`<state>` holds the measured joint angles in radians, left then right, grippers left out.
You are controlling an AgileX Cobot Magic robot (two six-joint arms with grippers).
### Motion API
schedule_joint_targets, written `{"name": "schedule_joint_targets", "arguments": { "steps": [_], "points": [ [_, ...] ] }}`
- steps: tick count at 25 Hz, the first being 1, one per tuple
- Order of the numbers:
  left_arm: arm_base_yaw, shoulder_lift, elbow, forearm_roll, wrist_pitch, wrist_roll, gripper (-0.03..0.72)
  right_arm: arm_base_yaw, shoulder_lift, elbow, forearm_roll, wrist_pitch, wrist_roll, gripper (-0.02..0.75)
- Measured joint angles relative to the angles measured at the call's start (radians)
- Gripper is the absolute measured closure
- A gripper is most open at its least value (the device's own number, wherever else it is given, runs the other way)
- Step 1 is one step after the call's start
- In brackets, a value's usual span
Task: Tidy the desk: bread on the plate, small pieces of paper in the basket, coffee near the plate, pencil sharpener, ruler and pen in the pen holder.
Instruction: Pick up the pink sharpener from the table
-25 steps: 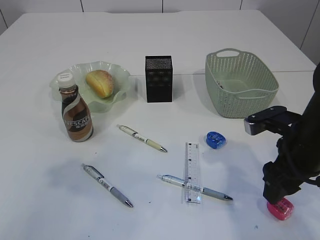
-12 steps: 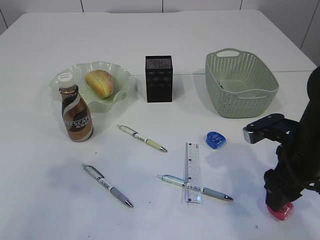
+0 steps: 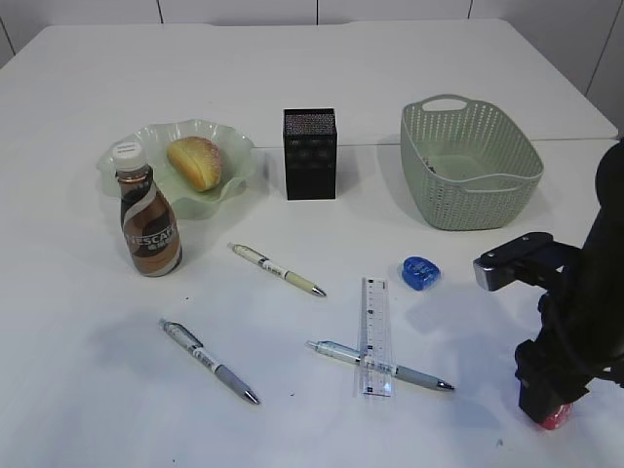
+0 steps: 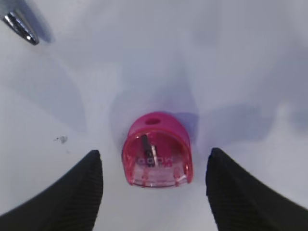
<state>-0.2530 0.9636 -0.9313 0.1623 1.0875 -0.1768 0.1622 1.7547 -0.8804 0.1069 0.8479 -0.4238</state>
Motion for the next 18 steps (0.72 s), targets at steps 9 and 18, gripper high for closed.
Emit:
{"name": "schedule_joint_targets", "arguments": {
  "steps": [9,18],
  "points": [
    [0.000,0.000,0.000,0.000,0.008,0.000,0.232,0.000,0.044,0.000,0.000,-0.015,-0.001,0.214],
    [0.000,0.000,0.000,0.000,0.009,0.000,0.232,0.000,0.061,0.000,0.003,-0.026,-0.001,0.222]
  ]
}}
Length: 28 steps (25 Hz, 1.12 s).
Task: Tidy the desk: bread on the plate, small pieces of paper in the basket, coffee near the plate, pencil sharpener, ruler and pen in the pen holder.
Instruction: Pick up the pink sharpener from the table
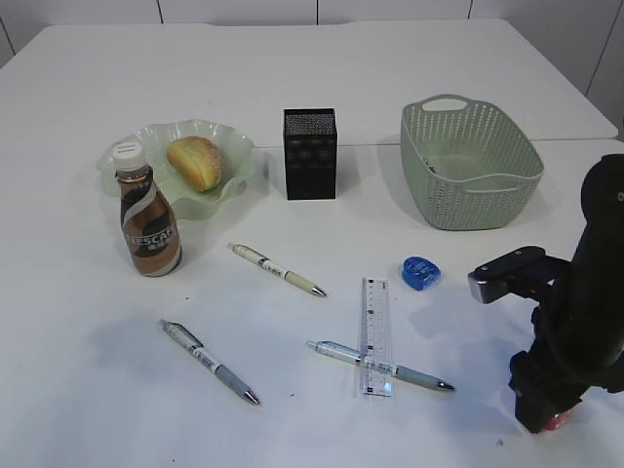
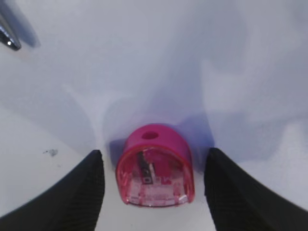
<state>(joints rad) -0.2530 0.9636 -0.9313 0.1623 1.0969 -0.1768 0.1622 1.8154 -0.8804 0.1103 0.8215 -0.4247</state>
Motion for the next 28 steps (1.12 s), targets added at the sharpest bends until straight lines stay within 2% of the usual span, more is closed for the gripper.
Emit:
{"name": "schedule_joint_targets", "arguments": {
  "steps": [17,23,28],
  "points": [
    [0.000,0.000,0.000,0.000,-0.002,0.000,0.232,0.000,0.001,0.000,-0.004,-0.012,0.000,0.376],
    [0.000,0.000,0.000,0.000,-0.002,0.000,0.232,0.000,0.001,0.000,-0.001,-0.014,0.000,0.388],
    [0.000,0.000,0.000,0.000,0.000,0.000,0.232,0.000,0.001,0.000,0.044,-0.005,-0.002,0.388]
  ]
}}
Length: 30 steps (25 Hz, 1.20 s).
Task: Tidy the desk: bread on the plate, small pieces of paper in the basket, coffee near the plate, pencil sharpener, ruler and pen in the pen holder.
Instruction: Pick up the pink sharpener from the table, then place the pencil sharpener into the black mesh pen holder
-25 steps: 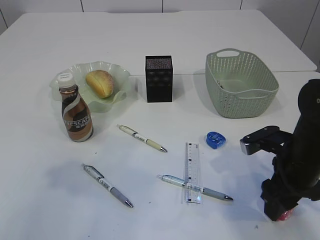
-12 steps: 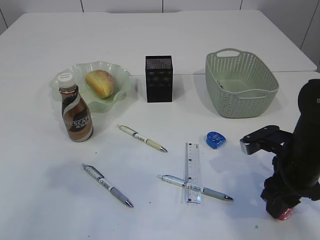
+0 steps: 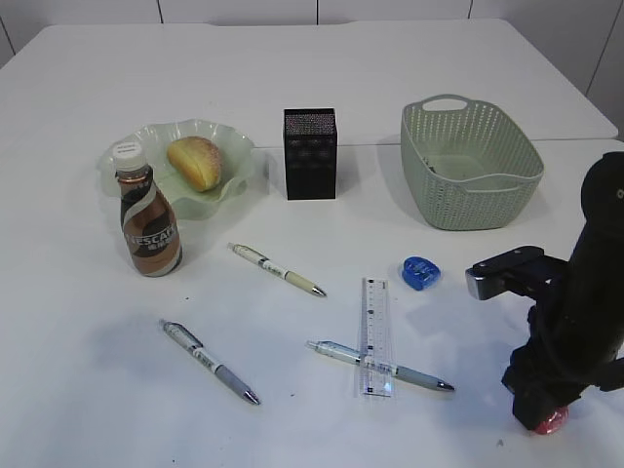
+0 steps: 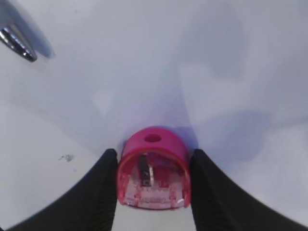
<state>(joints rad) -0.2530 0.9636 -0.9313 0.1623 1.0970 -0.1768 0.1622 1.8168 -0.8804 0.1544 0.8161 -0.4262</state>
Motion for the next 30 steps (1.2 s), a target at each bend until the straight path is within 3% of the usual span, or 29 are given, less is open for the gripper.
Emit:
{"name": "schedule_joint_targets", "arguments": {
  "steps": [12,19,30],
  "points": [
    [0.000,0.000,0.000,0.000,0.002,0.000,0.232,0.000,0.000,-0.105,0.060,0.220,0.000,0.388],
    [0.000,0.000,0.000,0.000,0.003,0.000,0.232,0.000,0.001,-0.282,0.111,0.359,0.000,0.389],
    [0.000,0.000,0.000,0.000,0.003,0.000,0.232,0.067,0.005,-0.550,0.109,0.388,0.000,0.389]
  ]
}}
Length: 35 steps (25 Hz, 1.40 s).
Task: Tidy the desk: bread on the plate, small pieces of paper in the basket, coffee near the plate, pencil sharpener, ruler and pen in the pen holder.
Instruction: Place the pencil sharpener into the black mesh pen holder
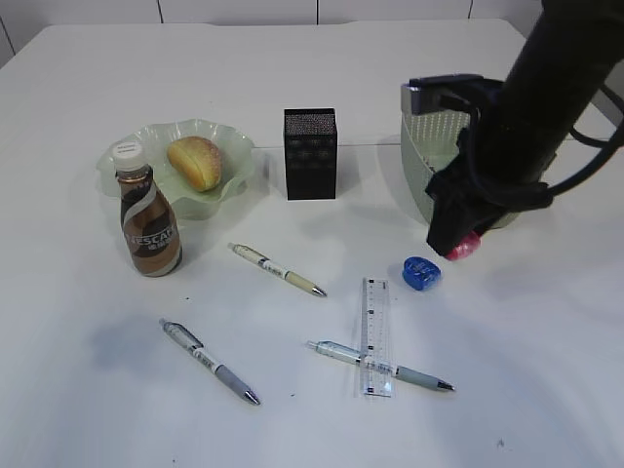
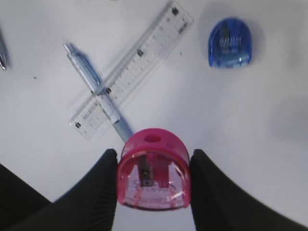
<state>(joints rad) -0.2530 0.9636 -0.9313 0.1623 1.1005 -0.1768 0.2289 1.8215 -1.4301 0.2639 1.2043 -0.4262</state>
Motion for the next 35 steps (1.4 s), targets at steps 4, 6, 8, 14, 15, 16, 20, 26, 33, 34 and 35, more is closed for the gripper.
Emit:
{"name": "schedule_joint_targets", "arguments": {
  "steps": [4,6,8,14,15,16,20,26,33,34,35],
  "points": [
    [0.000,0.000,0.000,0.000,0.000,0.000,0.232,0.027,0.004,-0.120,0.005,-0.075,0.025,0.389],
    [0.000,0.000,0.000,0.000,0.000,0.000,0.232,0.027,0.005,-0.152,0.019,-0.131,0.031,0.389],
    [0.000,0.000,0.000,0.000,0.000,0.000,0.232,0.027,0.005,-0.169,0.036,-0.188,0.031,0.389],
    [0.000,0.000,0.000,0.000,-0.031,0.000,0.232,0.027,0.014,-0.176,0.089,-0.306,0.020,0.390],
    [0.000,0.000,0.000,0.000,-0.037,0.000,0.232,0.027,0.032,-0.178,0.133,-0.377,-0.005,0.390],
    [0.000,0.000,0.000,0.000,-0.046,0.000,0.232,0.027,0.041,-0.178,0.150,-0.398,-0.017,0.390],
    [0.000,0.000,0.000,-0.002,-0.079,0.000,0.232,0.027,0.090,-0.185,0.222,-0.463,-0.090,0.391],
    [0.000,0.000,0.000,-0.002,-0.129,0.000,0.232,0.027,0.169,-0.246,0.277,-0.535,-0.176,0.391],
    [0.000,0.000,0.000,0.000,-0.186,-0.001,0.232,0.027,0.251,-0.351,0.357,-0.587,-0.291,0.391],
    [0.000,0.000,0.000,0.000,-0.193,-0.001,0.232,0.027,0.267,-0.370,0.369,-0.593,-0.310,0.391],
    [0.000,0.000,0.000,0.000,-0.199,-0.001,0.232,0.027,0.278,-0.388,0.382,-0.600,-0.328,0.391]
  ]
}}
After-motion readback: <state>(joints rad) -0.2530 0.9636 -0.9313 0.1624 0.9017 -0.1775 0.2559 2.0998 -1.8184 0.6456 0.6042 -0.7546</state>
